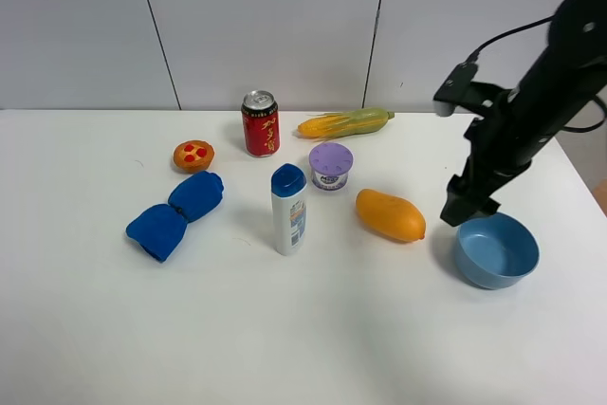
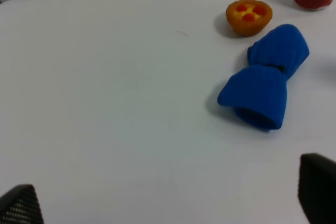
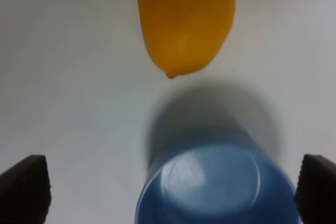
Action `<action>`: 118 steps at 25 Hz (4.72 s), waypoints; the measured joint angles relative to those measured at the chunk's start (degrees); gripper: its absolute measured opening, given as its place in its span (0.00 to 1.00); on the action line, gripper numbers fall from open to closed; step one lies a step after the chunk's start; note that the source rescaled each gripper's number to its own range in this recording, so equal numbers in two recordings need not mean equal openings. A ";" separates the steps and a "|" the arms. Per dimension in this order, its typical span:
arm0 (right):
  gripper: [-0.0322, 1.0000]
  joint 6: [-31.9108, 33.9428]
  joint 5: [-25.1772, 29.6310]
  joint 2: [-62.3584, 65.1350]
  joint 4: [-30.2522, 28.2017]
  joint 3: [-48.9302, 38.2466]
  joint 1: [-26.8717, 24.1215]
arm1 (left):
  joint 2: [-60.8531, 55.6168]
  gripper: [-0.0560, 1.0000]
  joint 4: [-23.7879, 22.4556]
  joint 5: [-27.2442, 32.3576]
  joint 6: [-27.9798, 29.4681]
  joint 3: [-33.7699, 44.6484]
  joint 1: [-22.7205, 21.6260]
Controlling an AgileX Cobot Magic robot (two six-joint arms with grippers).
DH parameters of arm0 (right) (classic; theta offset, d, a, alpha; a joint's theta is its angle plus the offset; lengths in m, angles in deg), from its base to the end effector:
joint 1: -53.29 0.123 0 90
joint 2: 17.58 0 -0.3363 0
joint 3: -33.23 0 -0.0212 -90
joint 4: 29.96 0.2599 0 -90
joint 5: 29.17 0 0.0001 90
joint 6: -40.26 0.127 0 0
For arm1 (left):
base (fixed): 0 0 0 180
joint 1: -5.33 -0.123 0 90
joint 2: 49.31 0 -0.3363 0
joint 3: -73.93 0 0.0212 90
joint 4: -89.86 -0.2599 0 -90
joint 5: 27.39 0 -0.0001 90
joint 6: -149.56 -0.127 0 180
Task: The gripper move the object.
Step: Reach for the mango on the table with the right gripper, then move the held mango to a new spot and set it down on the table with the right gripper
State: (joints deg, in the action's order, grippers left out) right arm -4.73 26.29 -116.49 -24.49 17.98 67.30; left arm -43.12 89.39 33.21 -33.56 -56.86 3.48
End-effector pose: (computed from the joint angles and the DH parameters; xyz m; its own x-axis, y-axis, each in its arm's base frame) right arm 0.3089 0.0874 0.2437 -0.5399 -0.8207 -0.1872 -0.8269 0.5586 -0.0642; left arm -0.0184 0.0003 0.2685 -0.4396 0.0443 -0.8971 -0.0130 0.9984 0.0557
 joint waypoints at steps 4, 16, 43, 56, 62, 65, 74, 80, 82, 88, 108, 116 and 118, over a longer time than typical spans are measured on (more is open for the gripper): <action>0.92 2.20 -3.96 -7.38 -2.32 2.28 2.77 | 0.00 1.00 0.00 0.00 0.00 0.00 0.00; 0.90 2.70 -7.26 -17.65 -1.36 9.45 4.39 | 0.00 1.00 0.00 0.00 -0.06 0.00 0.00; 0.03 4.45 -12.12 -26.37 -1.38 9.57 7.20 | 0.00 1.00 0.00 0.00 -0.06 0.00 0.00; 0.06 7.85 -10.66 -20.87 -1.43 9.57 7.25 | 0.00 1.00 0.00 0.00 -0.06 0.00 0.00; 0.06 8.37 -6.47 -13.19 -1.67 9.57 7.19 | 0.00 1.00 0.00 0.00 -0.17 0.00 0.00; 0.06 9.49 -3.22 -10.56 -2.34 9.57 5.87 | 0.00 1.00 0.00 0.00 -0.17 0.00 0.00; 0.06 12.32 6.29 -6.01 -8.52 9.57 0.42 | 0.00 1.00 0.00 0.00 -0.17 0.00 0.00; 0.06 12.15 9.73 -5.45 -9.58 4.83 -0.85 | 0.00 1.00 0.00 0.00 -0.17 0.00 0.00; 0.06 12.15 9.30 -5.45 -9.58 2.20 -0.85 | 0.00 1.00 0.00 0.00 -0.17 0.00 0.00; 0.06 12.68 4.03 -5.17 -13.21 0.63 -1.64 | 0.00 1.00 0.00 0.00 -0.17 0.00 0.00; 0.06 -18.82 -13.20 -9.84 -18.35 0.63 -12.78 | 0.00 1.00 0.00 0.00 -0.17 0.00 0.00; 0.06 -20.87 -20.54 -14.56 -18.35 0.57 -12.78 | 0.00 1.00 0.00 0.00 -0.17 0.00 0.00; 0.06 -20.87 -21.20 -15.49 -18.19 0.64 -12.78 | 0.00 1.00 0.00 0.00 -0.17 0.00 0.00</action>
State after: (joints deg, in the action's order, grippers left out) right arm -25.59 5.09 -131.98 -42.68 18.62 54.52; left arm -43.12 89.39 33.21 -33.73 -56.86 3.48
